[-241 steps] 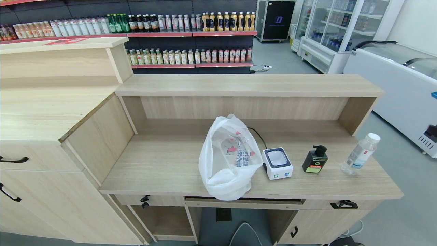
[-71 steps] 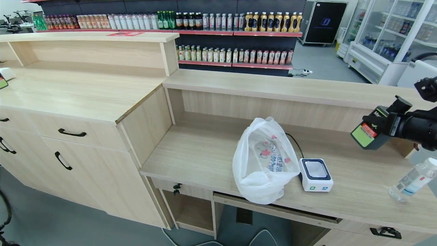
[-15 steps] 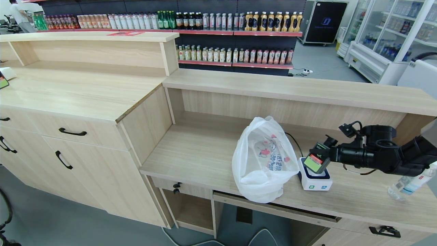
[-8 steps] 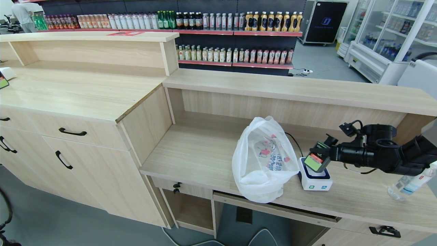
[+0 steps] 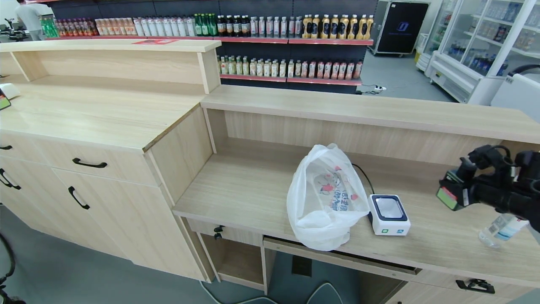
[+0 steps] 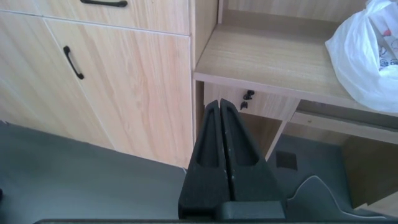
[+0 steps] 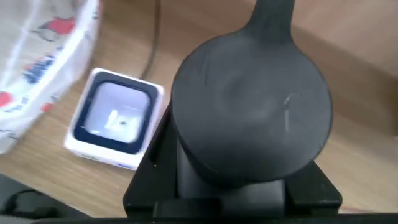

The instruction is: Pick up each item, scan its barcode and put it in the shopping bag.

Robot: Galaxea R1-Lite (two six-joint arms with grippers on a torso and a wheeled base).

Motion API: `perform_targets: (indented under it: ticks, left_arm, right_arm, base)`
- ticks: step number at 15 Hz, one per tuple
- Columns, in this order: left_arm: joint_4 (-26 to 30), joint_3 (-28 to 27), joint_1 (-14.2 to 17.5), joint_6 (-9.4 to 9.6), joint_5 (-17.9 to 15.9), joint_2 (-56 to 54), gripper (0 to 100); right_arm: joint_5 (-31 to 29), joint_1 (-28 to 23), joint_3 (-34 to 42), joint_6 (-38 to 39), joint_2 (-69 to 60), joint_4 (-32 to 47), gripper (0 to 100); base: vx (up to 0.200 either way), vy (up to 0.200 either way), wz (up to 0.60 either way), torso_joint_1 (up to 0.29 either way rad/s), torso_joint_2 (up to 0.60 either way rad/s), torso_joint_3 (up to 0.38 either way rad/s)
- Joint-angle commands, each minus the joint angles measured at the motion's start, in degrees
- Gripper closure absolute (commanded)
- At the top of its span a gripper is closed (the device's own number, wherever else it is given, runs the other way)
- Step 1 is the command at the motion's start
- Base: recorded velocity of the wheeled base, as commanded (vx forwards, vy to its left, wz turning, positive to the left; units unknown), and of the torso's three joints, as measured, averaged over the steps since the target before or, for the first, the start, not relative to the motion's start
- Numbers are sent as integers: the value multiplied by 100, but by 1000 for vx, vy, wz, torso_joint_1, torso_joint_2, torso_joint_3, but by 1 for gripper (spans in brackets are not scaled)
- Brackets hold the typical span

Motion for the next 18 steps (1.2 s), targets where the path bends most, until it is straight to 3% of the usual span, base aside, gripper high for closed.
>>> perform_targets:
  ticks: [1,7,10,12,18]
  left_arm:
    - [0,0,2,0,4,-2,100]
    - [0,0,2,0,4,-2,100]
    - [0,0,2,0,4,-2,100]
    - [0,0,2,0,4,-2,100]
    - [0,0,2,0,4,-2,100]
  right_arm:
    - [-104,-255,339,-173,-733,-246,100]
    - [-104,106,190,-182,-592,-844,100]
    - [-561,835,-645,-94,41,-1054,100]
    - [-570,1081,-812,188,480,-879,100]
    - [-561,1143,-733,372,1245,-536,100]
  base:
    - [0,0,0,0,0,0]
    - [0,0,600,0,2,2]
    - [0,0,600,10,4,2]
    - [0,0,0,0,0,0]
    - [0,0,0,0,0,0]
